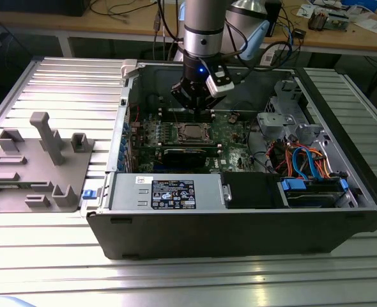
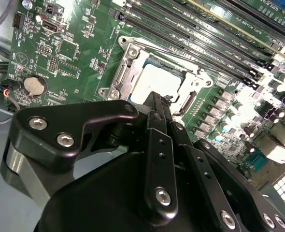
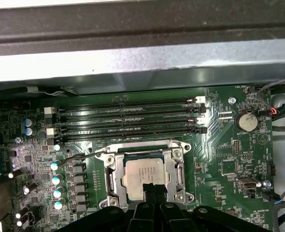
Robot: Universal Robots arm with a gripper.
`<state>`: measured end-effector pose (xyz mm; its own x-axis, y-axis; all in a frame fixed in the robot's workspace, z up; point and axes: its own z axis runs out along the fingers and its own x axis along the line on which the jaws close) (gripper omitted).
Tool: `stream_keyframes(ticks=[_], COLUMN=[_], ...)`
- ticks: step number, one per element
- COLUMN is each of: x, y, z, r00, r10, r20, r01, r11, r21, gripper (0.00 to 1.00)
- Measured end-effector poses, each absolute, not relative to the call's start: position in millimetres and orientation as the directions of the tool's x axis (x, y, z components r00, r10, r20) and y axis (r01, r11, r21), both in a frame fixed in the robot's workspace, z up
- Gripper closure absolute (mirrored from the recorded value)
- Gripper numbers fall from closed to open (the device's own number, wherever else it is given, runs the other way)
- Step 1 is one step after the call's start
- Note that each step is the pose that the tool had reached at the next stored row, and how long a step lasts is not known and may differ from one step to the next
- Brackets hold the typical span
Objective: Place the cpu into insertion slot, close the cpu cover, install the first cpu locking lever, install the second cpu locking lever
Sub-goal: 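Install the first cpu locking lever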
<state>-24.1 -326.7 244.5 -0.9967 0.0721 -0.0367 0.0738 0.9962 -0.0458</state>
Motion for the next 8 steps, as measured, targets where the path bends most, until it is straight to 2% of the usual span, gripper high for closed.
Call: stream_keyframes(ticks=[8], x=[-24.9], y=[-326.7], z=[244.5], r00=[-0.997], r10=[0.072], r20=[-0.037], r01=[0.074], r11=[0.996], r21=[-0.046], gripper=[0.89])
